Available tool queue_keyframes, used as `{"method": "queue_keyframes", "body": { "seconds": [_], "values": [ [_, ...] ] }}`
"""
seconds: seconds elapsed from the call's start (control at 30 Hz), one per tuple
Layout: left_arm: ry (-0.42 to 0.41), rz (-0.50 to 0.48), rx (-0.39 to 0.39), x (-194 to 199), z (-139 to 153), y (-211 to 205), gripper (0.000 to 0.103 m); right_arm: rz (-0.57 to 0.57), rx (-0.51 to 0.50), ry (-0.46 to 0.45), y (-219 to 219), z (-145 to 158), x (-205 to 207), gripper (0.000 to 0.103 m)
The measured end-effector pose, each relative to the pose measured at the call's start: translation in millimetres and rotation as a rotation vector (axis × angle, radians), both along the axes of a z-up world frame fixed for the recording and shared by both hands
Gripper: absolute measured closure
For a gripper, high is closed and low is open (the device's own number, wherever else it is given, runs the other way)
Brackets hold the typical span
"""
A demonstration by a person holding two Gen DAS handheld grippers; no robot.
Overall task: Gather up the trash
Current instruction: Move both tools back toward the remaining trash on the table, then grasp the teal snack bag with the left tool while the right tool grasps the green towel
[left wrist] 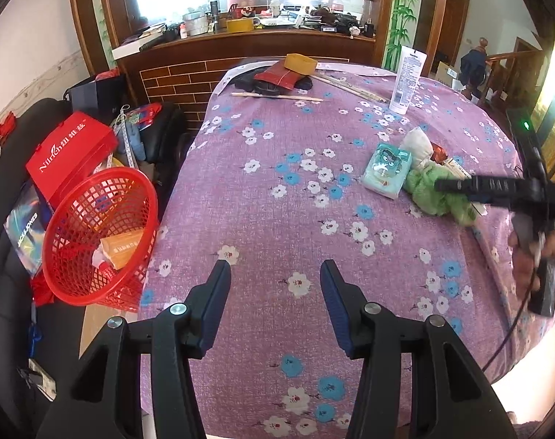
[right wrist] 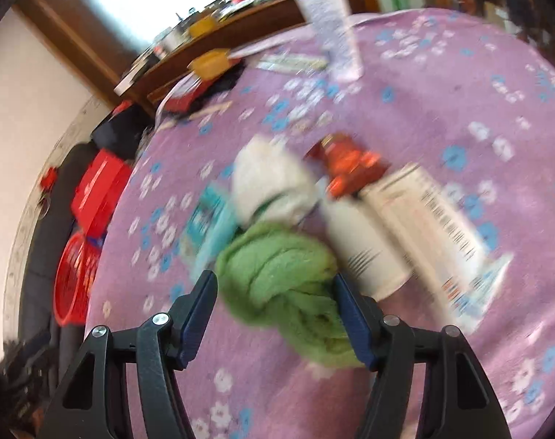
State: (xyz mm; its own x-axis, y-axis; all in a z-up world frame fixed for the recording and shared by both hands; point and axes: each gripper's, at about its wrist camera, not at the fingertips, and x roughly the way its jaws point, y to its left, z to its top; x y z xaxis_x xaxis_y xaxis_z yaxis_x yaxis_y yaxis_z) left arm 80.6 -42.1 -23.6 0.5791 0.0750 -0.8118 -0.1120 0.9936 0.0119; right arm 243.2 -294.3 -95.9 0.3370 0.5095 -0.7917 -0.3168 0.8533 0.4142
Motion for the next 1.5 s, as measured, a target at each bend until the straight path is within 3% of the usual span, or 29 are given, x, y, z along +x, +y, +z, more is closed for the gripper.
{"method": "queue_keyframes", "body": {
  "seconds": [0.13,0.27,0.5,0.53,0.57,0.63,0.73,0.8,1.07,1.23,1.5],
  "values": [
    [0.001,0.009,0.01,0.0,0.5,-0.3,0.054,0.154,0.034,-0.012,18.4,6.7,-27.1,0.029],
    [0.0,0.001,0.013,5.0,2.1,-3.7,0.053,0.124,-0.132,-0.099,22.5,10.0,-18.7,0.029],
    [0.013,-0.081,-0.019,20.1,7.0,-19.8,0.046,0.105,-0.264,-0.097,24.0,-12.2,2.3,0.028],
    [0.017,-0.096,-0.034,24.6,7.8,-22.7,0.046,0.102,-0.27,-0.089,23.4,-16.7,4.4,0.031],
    [0.02,-0.105,-0.041,27.9,8.2,-25.2,0.043,0.095,-0.271,-0.079,21.8,-20.8,5.6,0.041],
    [0.024,-0.127,-0.055,36.9,8.7,-31.5,0.041,0.066,-0.222,-0.08,13.1,-17.7,1.4,0.05],
    [0.029,-0.159,-0.063,52.9,7.1,-41.7,0.035,0.044,-0.182,-0.093,1.9,-4.3,-14.8,0.053],
    [0.042,-0.183,-0.067,66.3,2.7,-51.1,0.031,0.027,-0.134,-0.098,-10.0,8.1,-30.7,0.054],
    [0.113,-0.284,-0.041,130.6,-34.6,-94.1,0.03,-0.061,-0.069,-0.101,-56.9,35.3,-85.2,0.054],
    [0.146,-0.36,0.008,166.4,-59.6,-112.2,0.031,-0.14,-0.041,-0.076,-90.2,38.3,-106.6,0.054],
    [0.222,-0.414,0.0,205.4,-92.0,-124.6,0.031,-0.248,-0.027,-0.047,-126.3,36.1,-128.2,0.054]
  ]
}}
